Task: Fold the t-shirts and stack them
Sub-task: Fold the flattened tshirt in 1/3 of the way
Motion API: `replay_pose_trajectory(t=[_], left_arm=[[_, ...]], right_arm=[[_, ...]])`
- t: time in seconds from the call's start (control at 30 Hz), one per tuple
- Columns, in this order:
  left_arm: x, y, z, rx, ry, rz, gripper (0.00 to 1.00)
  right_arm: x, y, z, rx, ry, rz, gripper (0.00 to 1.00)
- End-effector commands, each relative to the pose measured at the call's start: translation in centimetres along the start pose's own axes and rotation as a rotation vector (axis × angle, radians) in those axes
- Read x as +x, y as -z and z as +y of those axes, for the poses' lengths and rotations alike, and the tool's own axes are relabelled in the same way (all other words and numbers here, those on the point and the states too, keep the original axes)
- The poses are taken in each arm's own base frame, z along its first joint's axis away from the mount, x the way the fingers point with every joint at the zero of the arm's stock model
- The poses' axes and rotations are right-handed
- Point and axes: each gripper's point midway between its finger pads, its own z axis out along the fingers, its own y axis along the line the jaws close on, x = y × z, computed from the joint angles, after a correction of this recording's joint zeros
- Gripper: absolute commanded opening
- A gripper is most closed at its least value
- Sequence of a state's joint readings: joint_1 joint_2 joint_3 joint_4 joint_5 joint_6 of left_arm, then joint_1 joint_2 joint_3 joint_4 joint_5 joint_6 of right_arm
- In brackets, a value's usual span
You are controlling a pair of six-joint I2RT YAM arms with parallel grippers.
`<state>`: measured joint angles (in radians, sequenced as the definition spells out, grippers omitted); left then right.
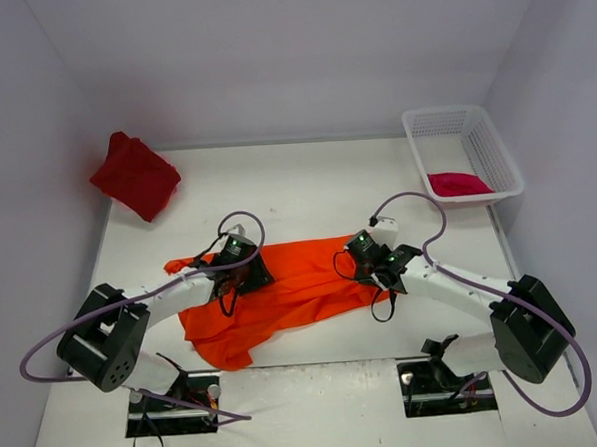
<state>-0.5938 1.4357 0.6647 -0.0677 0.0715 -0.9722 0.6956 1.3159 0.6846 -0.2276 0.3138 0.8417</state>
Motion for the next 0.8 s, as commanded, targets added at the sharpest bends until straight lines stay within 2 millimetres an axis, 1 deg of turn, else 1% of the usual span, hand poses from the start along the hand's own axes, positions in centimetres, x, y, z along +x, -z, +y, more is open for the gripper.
replay_pose_trajectory(t=[0.0, 0.03, 0.07, 0.17, 0.3, 0.37, 0.4, 0.6, 0.7, 0.77], left_arm=[[0.1, 0.8, 1.0, -0.021, -0.018, -0.003, 0.39], [0.1, 0.8, 1.0, -0.020, -0.018, -0.004, 0.39], [0.1, 0.9, 1.0, -0.018, -0.017, -0.007, 0.39], [0.0, 1.0, 1.3, -0.021, -0.012, -0.010, 0.39], [0.0, 1.0, 1.7, -0.025, -0.010, -0.010, 0.39], [0.0, 1.1, 1.7, -0.025, -0.006, -0.013, 0.39], [0.0, 1.0, 1.8, -0.025, -0.005, -0.013, 0.39], [0.1, 1.2, 2.1, -0.027, -0.001, -0.014, 0.39], [0.0, 1.2, 2.4, -0.030, 0.002, -0.016, 0.39], [0.1, 1.2, 2.4, -0.031, 0.003, -0.015, 0.39]], right_arm=[[-2.7, 0.8, 1.5, -0.011, -0.002, -0.071, 0.00], [-2.9, 0.7, 1.7, -0.009, 0.013, -0.073, 0.00], [-3.5, 0.8, 2.2, -0.017, 0.018, -0.082, 0.00], [-3.7, 0.3, 2.7, -0.006, 0.078, -0.074, 0.00], [-5.4, 0.1, 4.2, -0.009, 0.136, -0.095, 0.00], [-5.9, -0.2, 4.5, 0.003, 0.168, -0.104, 0.00], [-6.5, -0.1, 4.9, 0.000, 0.172, -0.116, 0.00], [-8.5, -0.2, 5.2, 0.040, 0.219, -0.170, 0.00], [-10.0, 0.4, 5.2, 0.061, 0.224, -0.212, 0.00], [-10.6, 0.8, 5.0, 0.073, 0.226, -0.227, 0.00]])
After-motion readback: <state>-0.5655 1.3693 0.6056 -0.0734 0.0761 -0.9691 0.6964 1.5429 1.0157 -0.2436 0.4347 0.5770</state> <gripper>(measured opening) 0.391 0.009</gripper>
